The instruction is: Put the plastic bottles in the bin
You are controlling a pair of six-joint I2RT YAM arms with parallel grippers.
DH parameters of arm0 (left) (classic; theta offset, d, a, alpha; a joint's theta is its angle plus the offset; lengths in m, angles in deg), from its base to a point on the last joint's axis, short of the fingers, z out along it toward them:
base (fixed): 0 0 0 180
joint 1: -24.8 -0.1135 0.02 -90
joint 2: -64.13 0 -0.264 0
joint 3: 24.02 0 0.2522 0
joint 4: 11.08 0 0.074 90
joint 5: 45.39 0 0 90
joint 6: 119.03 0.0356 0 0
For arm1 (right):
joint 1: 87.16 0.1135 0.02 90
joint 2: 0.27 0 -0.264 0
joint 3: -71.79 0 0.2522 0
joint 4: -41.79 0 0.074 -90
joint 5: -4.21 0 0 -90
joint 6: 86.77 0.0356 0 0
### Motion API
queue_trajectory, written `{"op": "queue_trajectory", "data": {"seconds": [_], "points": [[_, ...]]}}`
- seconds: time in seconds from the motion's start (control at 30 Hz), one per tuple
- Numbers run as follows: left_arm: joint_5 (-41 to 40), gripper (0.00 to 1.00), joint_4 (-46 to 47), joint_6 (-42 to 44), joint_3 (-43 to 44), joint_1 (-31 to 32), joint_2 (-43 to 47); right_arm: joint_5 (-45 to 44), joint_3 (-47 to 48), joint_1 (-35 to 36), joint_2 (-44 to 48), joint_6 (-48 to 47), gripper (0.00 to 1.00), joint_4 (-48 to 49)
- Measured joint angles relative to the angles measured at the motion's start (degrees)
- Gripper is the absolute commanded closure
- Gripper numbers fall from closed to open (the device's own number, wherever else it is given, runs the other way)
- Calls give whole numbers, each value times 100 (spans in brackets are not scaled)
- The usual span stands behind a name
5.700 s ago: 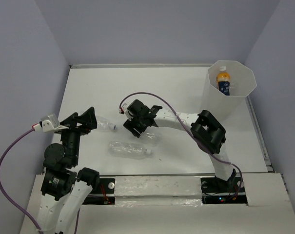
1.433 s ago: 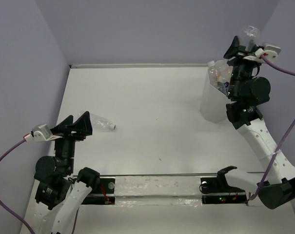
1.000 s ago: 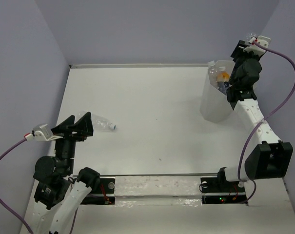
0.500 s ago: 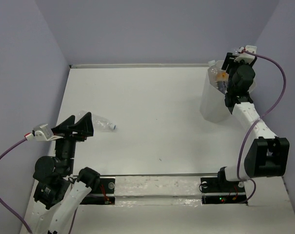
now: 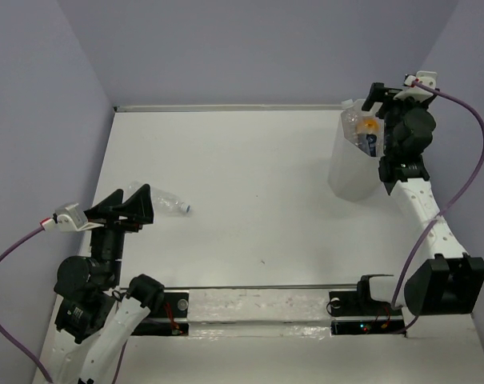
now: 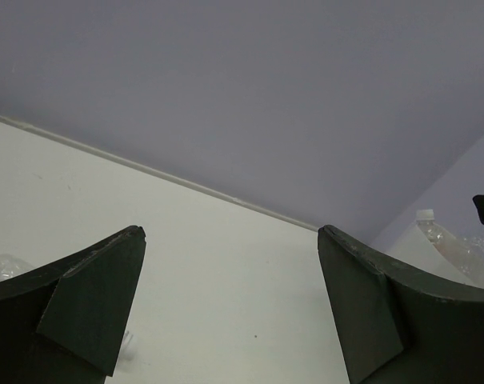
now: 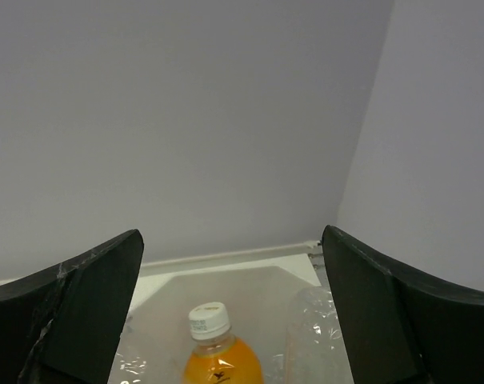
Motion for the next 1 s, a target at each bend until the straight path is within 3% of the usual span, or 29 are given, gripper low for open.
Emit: {"op": "queue_trajectory", "data": {"seconds": [0.13,0.27,0.37,0.47,0.63,0.87,1.0], "points": [[-9,1,4,0,0,0,-22,791,474,166,326,315,7,-459],[-111,1,2,2,0,-13,-105,1427,1325,931,225,323,6,-1106],[-291,1,-4,2,0,-52,-155,1757,1965,2339,-219,184,5,-1563],[-739,1,-50,0,0,-101,-151,2057,2382,3460,-979,-11,5,-2092],[-1311,1,-96,-9,0,-177,-63,2730,3147,4542,-2680,-103,8,-3064],[-1768,1,-96,-120,0,-540,129,3016,4690,5490,-4900,-278,6,-3939],[-1810,1,-90,-140,0,-575,133,3119,6057,5702,-6087,-264,5,-4317]]}}
